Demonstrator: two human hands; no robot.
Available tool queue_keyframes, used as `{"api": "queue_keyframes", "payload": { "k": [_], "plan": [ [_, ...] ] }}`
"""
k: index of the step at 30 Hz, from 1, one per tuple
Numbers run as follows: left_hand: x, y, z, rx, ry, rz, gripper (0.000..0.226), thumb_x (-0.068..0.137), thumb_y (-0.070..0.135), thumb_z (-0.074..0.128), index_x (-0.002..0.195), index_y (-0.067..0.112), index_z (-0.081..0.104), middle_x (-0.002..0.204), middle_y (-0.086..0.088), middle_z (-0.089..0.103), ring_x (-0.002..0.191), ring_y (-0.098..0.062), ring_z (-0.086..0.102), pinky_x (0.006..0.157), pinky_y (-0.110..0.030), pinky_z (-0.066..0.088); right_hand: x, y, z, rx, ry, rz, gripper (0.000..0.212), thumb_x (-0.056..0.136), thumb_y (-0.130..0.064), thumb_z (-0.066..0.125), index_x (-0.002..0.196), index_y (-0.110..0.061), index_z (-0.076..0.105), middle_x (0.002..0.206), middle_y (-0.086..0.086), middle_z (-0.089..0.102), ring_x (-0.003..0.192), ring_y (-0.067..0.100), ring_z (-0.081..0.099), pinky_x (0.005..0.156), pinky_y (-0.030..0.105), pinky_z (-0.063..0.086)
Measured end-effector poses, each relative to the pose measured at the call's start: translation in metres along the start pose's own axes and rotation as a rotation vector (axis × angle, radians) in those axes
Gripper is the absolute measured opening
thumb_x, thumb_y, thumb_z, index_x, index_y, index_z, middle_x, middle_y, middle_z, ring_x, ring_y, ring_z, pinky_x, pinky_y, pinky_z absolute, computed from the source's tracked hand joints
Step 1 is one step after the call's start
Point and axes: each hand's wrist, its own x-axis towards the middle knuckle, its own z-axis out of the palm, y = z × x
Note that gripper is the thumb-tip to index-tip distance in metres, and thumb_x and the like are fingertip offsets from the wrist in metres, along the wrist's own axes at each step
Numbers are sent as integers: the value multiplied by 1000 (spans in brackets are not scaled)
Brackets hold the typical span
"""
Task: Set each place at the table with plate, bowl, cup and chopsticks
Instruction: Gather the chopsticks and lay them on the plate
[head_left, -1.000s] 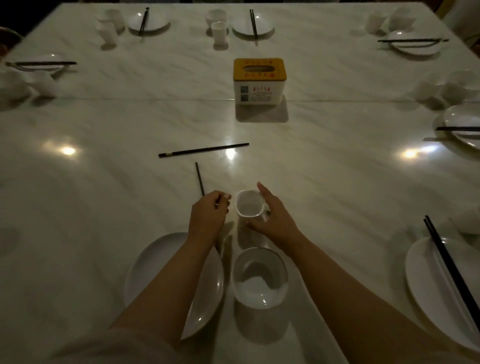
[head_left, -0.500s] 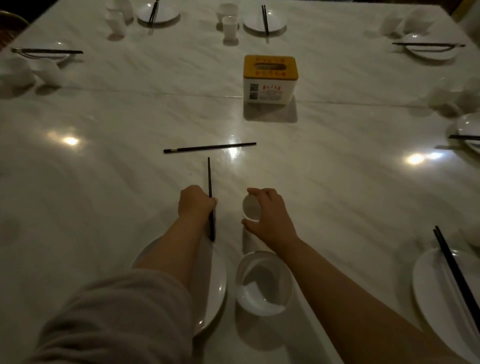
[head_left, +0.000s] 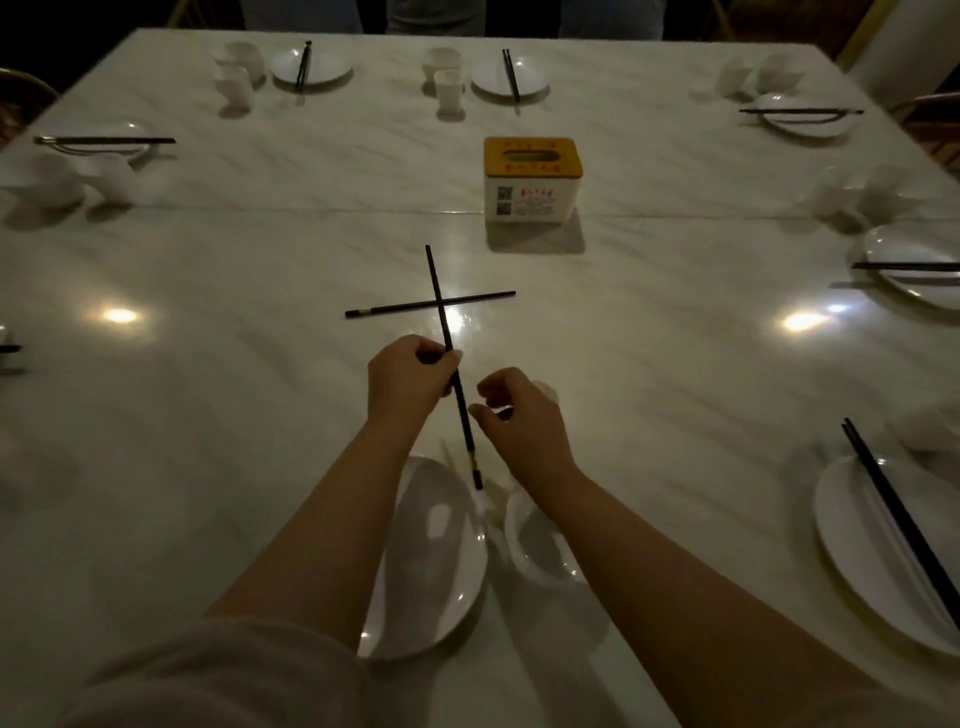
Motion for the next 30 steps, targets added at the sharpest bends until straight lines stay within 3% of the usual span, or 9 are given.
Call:
{"api": "queue_keyframes", "payload": {
  "k": [5,8,10,13,15,17,20,24,30],
  "plan": [
    [-27,-26,-33,-216,-165,-100,20,84,24,71,95,9,67,87,-9,72,76,-17,71,77,-34,60,-31,-24,33,180,13,231,20,84,-20,69,102,-20,62,85,3,68,80,15,66,75,26,53],
    [-41,-63,-51,23,-181,46,18,92,27,59,96,15,71,97,-6,71,87,-15,67,79,-26,51,-60,-29,56,110,8,291,18,86,-18,65,103,-19,66,89,-1,66,83,14,63,73,19,47],
    [-47,-93,-66,232,-122,156,19,91,18,58,103,18,73,109,-6,63,101,-20,60,84,-18,39,-82,-29,72,60,-11,345,17,86,-18,63,102,-18,66,89,-5,63,82,9,59,66,11,40],
    [-59,-133,-87,337,-89,155,25,86,8,60,105,18,71,120,-8,52,113,-26,50,87,-18,34,-108,-29,94,-68,-30,394,18,85,-18,63,103,-17,66,94,0,65,70,2,52,55,5,36],
    [-64,-152,-96,310,-119,135,19,88,14,62,104,17,71,121,-8,51,111,-26,52,85,-24,41,-119,-29,106,-86,-17,418,21,84,-14,64,105,-13,67,99,3,67,60,-3,47,49,0,37],
    [-67,-163,-101,275,-158,143,19,91,13,59,107,13,69,121,-9,51,106,-24,57,82,-22,41,-126,-29,114,-79,0,441,23,84,-11,64,107,-10,66,100,5,67,58,-4,45,46,-3,34],
    [-68,-170,-104,256,-183,161,21,93,11,57,111,9,67,120,-10,56,100,-24,60,78,-16,37,-130,-29,121,-78,23,482,23,84,-11,64,107,-9,66,94,5,66,56,-3,47,43,-2,35],
    [-65,-168,-104,226,-187,144,21,94,16,55,111,13,66,118,-10,56,97,-25,61,78,-24,43,-130,-26,124,-85,33,538,21,84,-16,66,104,-12,66,87,0,65,53,1,52,39,6,40],
    [-35,-152,-99,230,-150,173,20,91,11,55,105,17,68,113,-5,57,90,-14,56,78,-24,44,-106,-27,127,-104,154,467,22,83,-32,66,96,-15,63,90,0,64,79,10,59,70,19,45]
  ]
}}
